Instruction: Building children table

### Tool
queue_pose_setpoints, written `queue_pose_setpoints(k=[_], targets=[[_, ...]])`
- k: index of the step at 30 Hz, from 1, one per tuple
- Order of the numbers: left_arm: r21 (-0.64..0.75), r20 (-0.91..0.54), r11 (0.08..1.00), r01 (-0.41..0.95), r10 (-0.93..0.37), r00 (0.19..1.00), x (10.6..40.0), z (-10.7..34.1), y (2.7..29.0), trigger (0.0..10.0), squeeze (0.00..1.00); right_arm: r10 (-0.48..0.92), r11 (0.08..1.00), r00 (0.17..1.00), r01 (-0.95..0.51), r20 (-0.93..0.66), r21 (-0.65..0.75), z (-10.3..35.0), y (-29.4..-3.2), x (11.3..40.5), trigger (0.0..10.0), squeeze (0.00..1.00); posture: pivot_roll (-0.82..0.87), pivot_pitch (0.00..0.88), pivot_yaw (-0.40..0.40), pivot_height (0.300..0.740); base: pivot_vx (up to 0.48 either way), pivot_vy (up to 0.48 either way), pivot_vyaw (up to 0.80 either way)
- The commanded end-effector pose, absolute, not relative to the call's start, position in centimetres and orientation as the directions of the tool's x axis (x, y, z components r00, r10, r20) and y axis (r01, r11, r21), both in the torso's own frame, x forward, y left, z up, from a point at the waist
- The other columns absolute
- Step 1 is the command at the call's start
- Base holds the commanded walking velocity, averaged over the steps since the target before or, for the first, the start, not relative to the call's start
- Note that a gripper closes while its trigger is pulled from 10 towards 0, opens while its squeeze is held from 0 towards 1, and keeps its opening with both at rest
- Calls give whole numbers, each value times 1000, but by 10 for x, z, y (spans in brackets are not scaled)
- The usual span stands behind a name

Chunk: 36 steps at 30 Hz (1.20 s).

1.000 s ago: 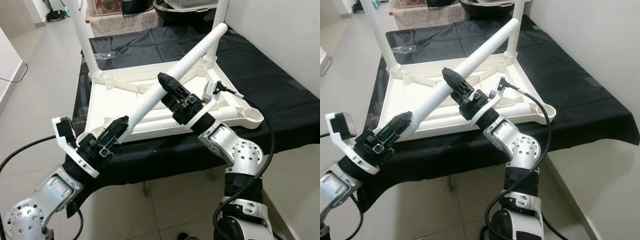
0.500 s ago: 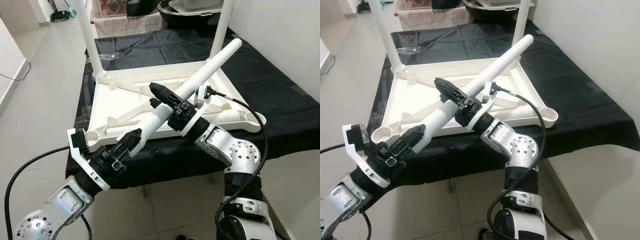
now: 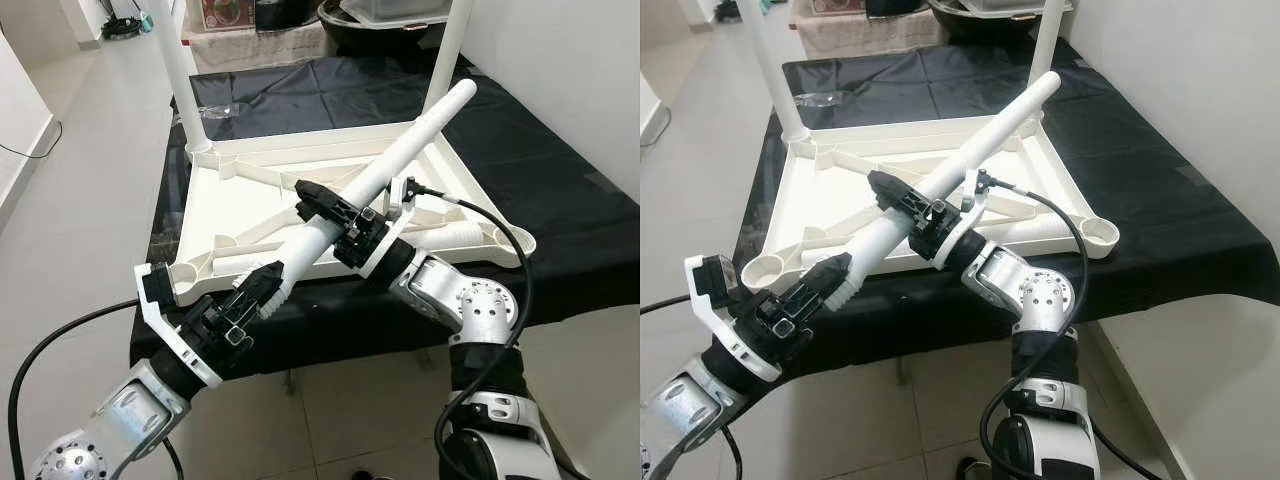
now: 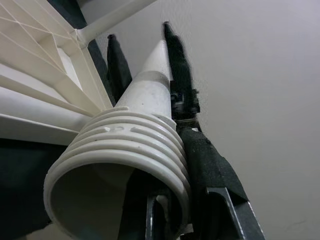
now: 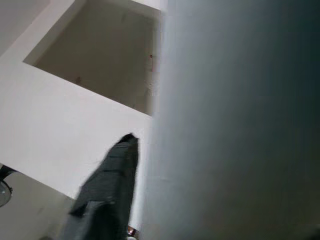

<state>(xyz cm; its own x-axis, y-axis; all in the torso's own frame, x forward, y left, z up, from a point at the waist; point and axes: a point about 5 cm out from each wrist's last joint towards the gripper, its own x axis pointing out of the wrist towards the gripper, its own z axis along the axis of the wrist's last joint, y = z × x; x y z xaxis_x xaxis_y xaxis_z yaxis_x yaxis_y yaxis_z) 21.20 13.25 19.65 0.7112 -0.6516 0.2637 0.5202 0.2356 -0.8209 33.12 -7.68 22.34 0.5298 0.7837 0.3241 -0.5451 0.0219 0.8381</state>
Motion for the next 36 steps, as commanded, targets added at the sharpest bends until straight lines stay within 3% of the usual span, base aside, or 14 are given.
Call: queue_pose_setpoints(k=[1, 18, 19, 23, 24, 30, 32, 36], targets=[[-822, 263, 212, 529, -682, 682, 208, 196, 125, 10000, 0, 793, 20, 515, -557, 326, 830, 229, -71, 333, 0, 0, -40, 150, 7, 740, 0, 0, 0], [-842, 219, 224, 491, -690, 690, 209, 188, 125, 10000, 0, 758, 32, 556, -554, 341, 832, 235, -73, 341, 0, 0, -42, 150, 13, 740, 0, 0, 0], [-847, 207, 229, 479, -688, 695, 208, 185, 126, 10000, 1000, 754, 33, 559, -558, 346, 829, 236, -73, 341, 0, 0, -41, 146, 12, 740, 0, 0, 0], [-854, 176, 257, 453, -675, 716, 209, 180, 130, 10000, 1000, 747, 34, 563, -564, 354, 825, 238, -74, 342, 0, 0, -41, 146, 12, 740, 0, 0, 0], [-856, 165, 269, 441, -667, 726, 210, 178, 132, 10000, 0, 742, 35, 567, -566, 358, 824, 240, -75, 344, 0, 0, -41, 146, 12, 740, 0, 0, 0], [-861, 132, 295, 415, -658, 742, 208, 172, 136, 10000, 0, 714, 53, 591, -580, 375, 813, 247, -81, 350, 0, 0, -40, 140, 11, 740, 0, 0, 0], [-852, 93, 326, 409, -675, 732, 201, 166, 134, 10000, 0, 668, 141, 645, -599, 371, 788, 255, -90, 361, 0, 0, -35, 127, 9, 740, 0, 0, 0], [-843, 52, 359, 400, -686, 726, 196, 161, 133, 10000, 0, 625, 226, 688, -611, 369, 759, 263, -98, 370, 0, 0, -33, 124, 9, 740, 0, 0, 0]])
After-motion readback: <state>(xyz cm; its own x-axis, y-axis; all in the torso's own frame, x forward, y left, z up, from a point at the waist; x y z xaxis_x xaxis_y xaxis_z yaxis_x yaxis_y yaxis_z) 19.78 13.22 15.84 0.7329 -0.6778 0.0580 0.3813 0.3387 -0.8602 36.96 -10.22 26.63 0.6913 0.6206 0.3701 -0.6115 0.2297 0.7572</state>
